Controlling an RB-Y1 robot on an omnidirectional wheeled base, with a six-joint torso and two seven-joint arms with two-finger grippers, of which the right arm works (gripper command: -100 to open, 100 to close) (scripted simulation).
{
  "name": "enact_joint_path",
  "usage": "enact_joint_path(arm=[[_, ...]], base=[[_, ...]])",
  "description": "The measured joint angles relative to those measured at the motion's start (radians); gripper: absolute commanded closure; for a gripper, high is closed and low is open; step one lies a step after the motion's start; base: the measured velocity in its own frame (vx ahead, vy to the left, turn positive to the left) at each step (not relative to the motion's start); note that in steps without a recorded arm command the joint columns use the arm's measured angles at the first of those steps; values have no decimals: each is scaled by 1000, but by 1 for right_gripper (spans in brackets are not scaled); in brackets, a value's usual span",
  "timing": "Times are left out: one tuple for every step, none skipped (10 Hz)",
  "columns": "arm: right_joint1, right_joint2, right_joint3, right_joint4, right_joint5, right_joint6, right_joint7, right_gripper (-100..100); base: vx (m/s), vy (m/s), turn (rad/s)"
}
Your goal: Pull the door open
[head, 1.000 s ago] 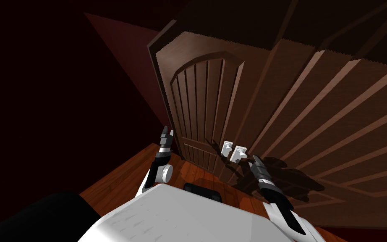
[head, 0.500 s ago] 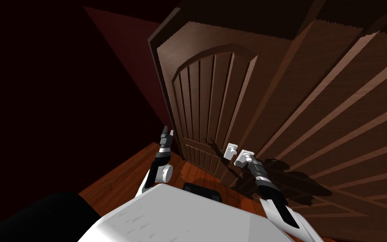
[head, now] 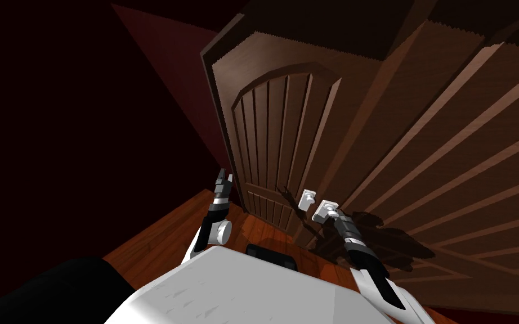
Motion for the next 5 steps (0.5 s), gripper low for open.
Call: enact_joint_path(arm=[[14, -6, -10, 5, -2, -3, -2, 100], [29, -7, -16, 2, -1, 1, -4, -100], [36, -7, -8, -8, 1, 0, -9, -100], [45, -9, 6, -19, 5, -10, -18, -100], [49, -12, 21, -35, 9, -12, -30, -100]], base=[[-240, -57, -71], [-220, -1, 67], [-222, 55, 120], [-204, 80, 103], [-171, 71, 73]])
